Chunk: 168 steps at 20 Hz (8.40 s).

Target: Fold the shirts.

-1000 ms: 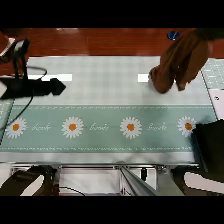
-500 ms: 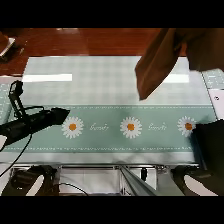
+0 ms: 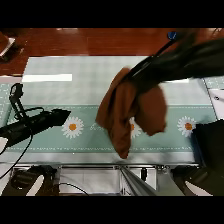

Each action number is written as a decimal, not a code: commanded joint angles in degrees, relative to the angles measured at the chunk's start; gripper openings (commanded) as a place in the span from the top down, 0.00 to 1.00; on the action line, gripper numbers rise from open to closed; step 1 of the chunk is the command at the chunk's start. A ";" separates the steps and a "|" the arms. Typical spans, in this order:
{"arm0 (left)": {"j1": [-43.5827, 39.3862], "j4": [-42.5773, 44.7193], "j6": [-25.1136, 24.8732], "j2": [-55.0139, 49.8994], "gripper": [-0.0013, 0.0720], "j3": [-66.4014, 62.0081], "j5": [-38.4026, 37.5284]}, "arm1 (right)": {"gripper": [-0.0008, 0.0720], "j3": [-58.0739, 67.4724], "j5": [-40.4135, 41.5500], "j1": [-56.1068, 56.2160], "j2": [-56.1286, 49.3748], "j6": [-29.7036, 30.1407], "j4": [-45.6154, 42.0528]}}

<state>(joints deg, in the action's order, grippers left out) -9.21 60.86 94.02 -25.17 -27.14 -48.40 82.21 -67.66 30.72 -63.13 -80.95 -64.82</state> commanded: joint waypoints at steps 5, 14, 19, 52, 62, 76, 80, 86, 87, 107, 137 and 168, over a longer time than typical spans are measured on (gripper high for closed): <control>-0.11 -0.07 -0.04 0.04 0.29 0.04 -0.11 | 0.59 -15.78 14.99 11.30 -15.39 0.20 19.89; -0.22 -15.15 -1.46 -0.66 0.29 -0.79 -4.24 | 0.43 -10.49 -0.50 -25.14 -0.72 1.68 12.55; -3.85 -19.85 -5.51 -14.23 0.29 -6.05 -19.15 | 0.43 -24.52 -4.22 -47.63 12.68 0.22 0.81; -1.92 -34.82 -25.94 -38.05 0.96 -15.10 -6.71 | 0.96 -54.16 15.19 -0.02 -1.25 13.53 39.87; 8.61 -34.18 -24.30 -32.35 0.96 -63.04 -4.72 | 0.96 16.15 -7.58 -36.87 6.10 4.28 18.75; 8.48 0.00 -6.67 -8.96 0.96 -62.27 -33.57 | 0.96 30.93 -17.77 -36.92 23.10 -2.69 -13.49; 8.46 -5.07 -7.02 -7.06 0.96 -41.86 -30.47 | 0.96 16.46 -17.05 -36.92 22.58 -2.78 -11.69; -0.31 -15.89 -12.63 -17.25 0.96 -14.01 3.30 | 0.96 3.02 -7.04 -37.05 6.01 -0.13 -6.69; -2.91 -15.91 -13.11 -21.53 0.96 -13.68 7.28 | 0.96 3.02 -4.90 -37.05 1.84 -0.13 -5.73; 25.83 -0.22 -15.21 -36.87 0.29 -14.73 -25.86 | 0.43 -32.24 -0.22 -64.00 -1.27 1.64 3.50; 11.06 -21.11 -28.83 -47.84 0.96 -1.05 -12.92 | 0.79 -44.19 2.16 -46.38 -13.62 6.14 15.98; 11.08 8.61 -13.77 -13.88 0.96 -72.24 -35.58 | 0.96 22.93 -20.96 -39.54 25.20 -4.72 -4.24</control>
<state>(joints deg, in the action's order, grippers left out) 1.85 69.25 80.20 -39.20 -108.12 -81.23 112.22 -86.70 -8.84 -38.35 -85.65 -70.70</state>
